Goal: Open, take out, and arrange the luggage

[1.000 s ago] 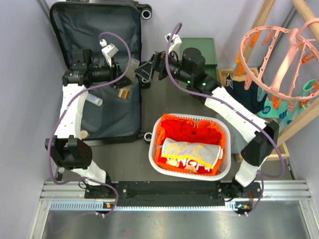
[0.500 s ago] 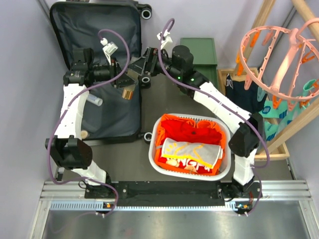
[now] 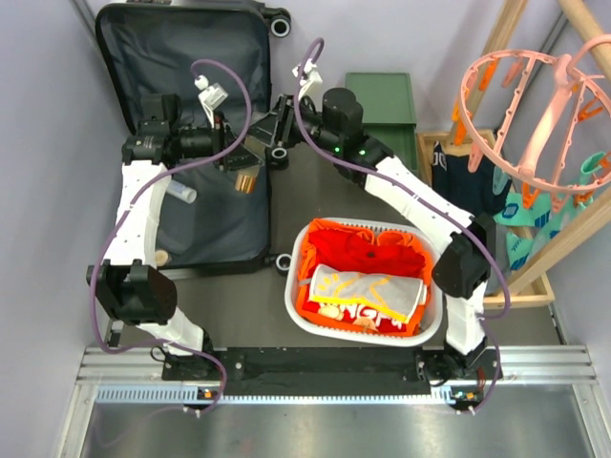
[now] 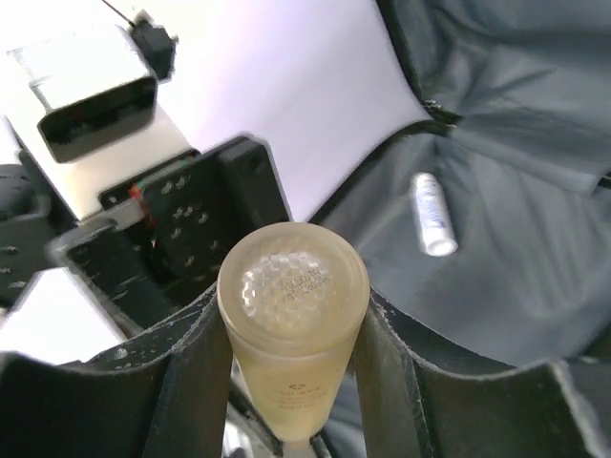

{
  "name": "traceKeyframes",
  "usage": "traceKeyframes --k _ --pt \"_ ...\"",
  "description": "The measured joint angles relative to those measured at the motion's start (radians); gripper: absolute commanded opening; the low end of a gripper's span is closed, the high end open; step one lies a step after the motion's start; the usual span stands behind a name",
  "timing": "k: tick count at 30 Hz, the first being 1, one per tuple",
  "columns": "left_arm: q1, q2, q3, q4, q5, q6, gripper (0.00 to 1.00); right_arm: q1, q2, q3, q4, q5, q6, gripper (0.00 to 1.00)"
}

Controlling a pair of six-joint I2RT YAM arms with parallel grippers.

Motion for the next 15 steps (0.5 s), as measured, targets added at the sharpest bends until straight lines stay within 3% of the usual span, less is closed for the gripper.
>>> traceKeyframes --k 1,2,9,15 --pt "-0.002 0.0 0.0 -0.002 -0.011 0.008 0.94 0.0 -0.004 0.0 -0.013 0.011 -0.013 0.0" --pt "-0.003 0.0 0.0 0.001 -0.047 0.012 0.99 0.001 -0.011 -0.003 -0.035 0.038 -0.041 0.0" --pt "-0.006 0.0 0.002 -0.009 -0.321 0.031 0.99 -0.055 -0.051 -0.045 -0.203 0.228 -0.191 0.0" --pt "-0.005 0.0 0.002 -0.021 -0.463 0.07 0.99 -0.159 -0.091 -0.045 -0.333 0.457 -0.363 0.0"
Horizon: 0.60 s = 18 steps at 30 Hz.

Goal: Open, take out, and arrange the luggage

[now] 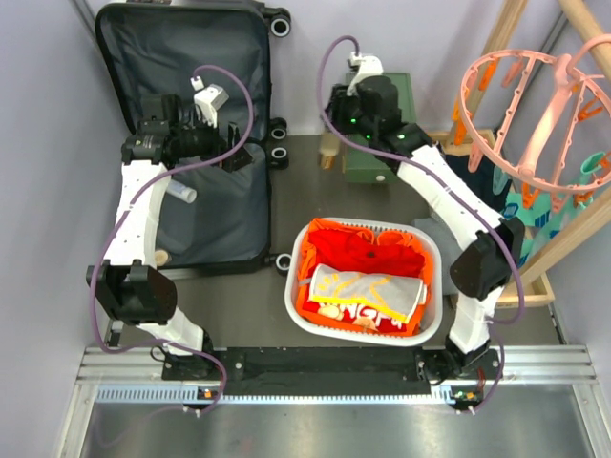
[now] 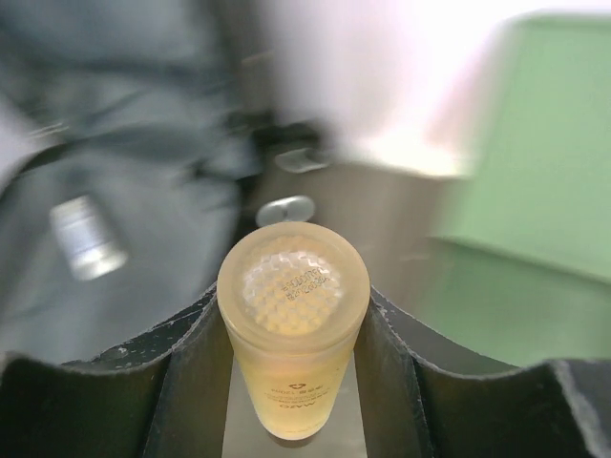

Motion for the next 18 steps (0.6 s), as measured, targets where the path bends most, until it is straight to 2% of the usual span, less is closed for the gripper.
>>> traceKeyframes --k 7,18 --pt "0.0 -0.001 -0.014 -0.028 -0.066 0.043 0.99 -0.098 -0.04 0.001 -0.043 0.219 -0.184 0.0" --pt "0.0 -0.003 -0.026 -0.051 -0.09 0.083 0.99 -0.111 0.024 0.074 -0.126 0.274 -0.446 0.0"
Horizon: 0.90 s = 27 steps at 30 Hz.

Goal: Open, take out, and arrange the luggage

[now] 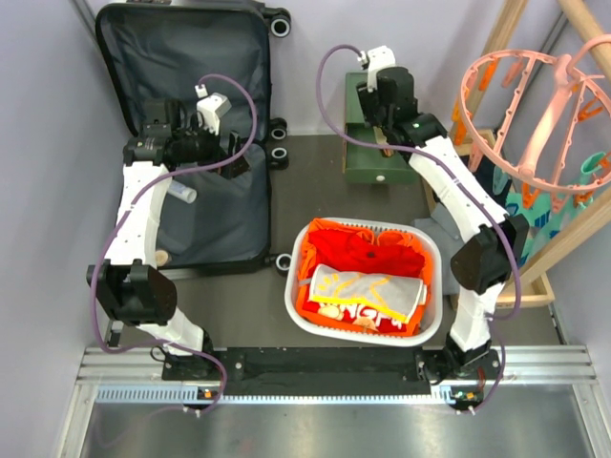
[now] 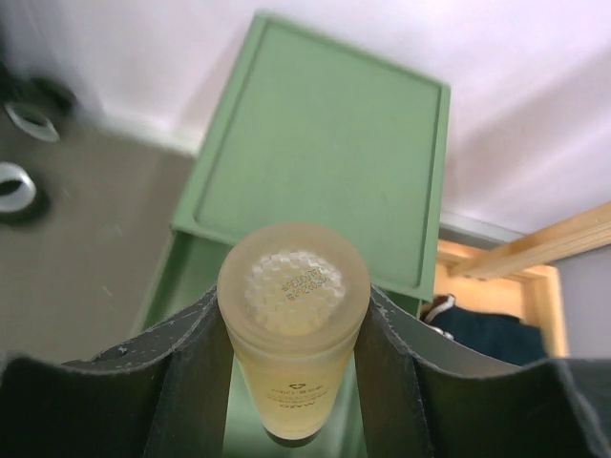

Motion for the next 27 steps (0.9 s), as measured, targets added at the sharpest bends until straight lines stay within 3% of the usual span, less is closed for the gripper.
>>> traceKeyframes --k 11,18,19,20,23,27 --pt "0.0 -0.002 -0.009 -0.004 -0.002 0.006 0.99 0.012 0.05 -0.017 -0.095 0.064 -0.312 0.0" --pt "0.0 -0.002 -0.009 -0.005 -0.002 0.009 0.99 0.035 0.13 -0.017 -0.109 0.099 -0.391 0.0" --pt "0.0 -0.002 -0.009 -0.005 -0.003 0.01 0.99 0.036 0.14 -0.017 -0.116 0.105 -0.396 0.05" --pt "0.0 -0.002 -0.009 -0.006 -0.005 0.011 0.99 0.039 0.152 -0.017 -0.119 0.114 -0.407 0.21" --pt "0.0 -0.002 -0.009 -0.007 -0.01 0.014 0.99 0.045 0.171 -0.017 -0.119 0.139 -0.425 0.49" --pt "0.0 -0.002 -0.009 -0.008 -0.011 0.017 0.99 0.055 0.172 -0.016 -0.12 0.154 -0.43 0.59"
